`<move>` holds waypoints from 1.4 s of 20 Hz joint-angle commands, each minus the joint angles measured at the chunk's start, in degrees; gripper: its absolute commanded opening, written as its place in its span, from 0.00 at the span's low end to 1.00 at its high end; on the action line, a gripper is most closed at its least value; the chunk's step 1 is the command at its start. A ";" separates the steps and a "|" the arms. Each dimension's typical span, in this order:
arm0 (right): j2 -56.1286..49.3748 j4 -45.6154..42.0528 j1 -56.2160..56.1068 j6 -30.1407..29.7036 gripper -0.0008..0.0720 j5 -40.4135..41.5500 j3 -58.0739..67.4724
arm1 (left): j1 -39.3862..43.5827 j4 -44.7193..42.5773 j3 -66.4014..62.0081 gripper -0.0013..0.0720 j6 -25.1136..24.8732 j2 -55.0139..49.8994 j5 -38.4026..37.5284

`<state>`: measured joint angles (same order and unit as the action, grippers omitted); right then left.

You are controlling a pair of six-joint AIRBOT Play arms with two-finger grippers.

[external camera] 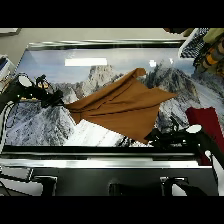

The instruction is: Fold the clothes and pants, and hang the long-sleeved shirts on hangers.

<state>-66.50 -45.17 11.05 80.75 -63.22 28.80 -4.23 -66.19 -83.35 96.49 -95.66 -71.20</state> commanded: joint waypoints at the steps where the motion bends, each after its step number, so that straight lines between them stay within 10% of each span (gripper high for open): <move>1: 0.31 -0.31 -1.14 1.11 0.66 4.72 -1.73 | 0.02 -0.02 0.00 0.04 -0.02 0.00 0.15; 7: -1.51 1.70 -5.38 1.11 0.65 7.67 -1.73 | -0.02 -0.04 0.00 0.04 -0.02 -0.02 0.26; 10: -2.43 2.89 -8.55 1.11 0.04 9.79 -1.70 | -0.07 -0.02 0.00 0.04 -0.02 0.02 0.07; 18: 6.29 -0.66 -8.46 2.54 0.05 1.97 28.96 | -1.84 3.82 -15.45 0.04 -2.14 5.60 0.24; 28: 19.30 -21.40 -8.46 15.10 0.05 -2.43 83.78 | -10.49 -0.74 -33.27 0.04 6.47 40.09 0.70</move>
<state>-50.83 -58.74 2.63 91.48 -65.47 101.06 -12.82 -63.37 -114.67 100.53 -65.65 -70.94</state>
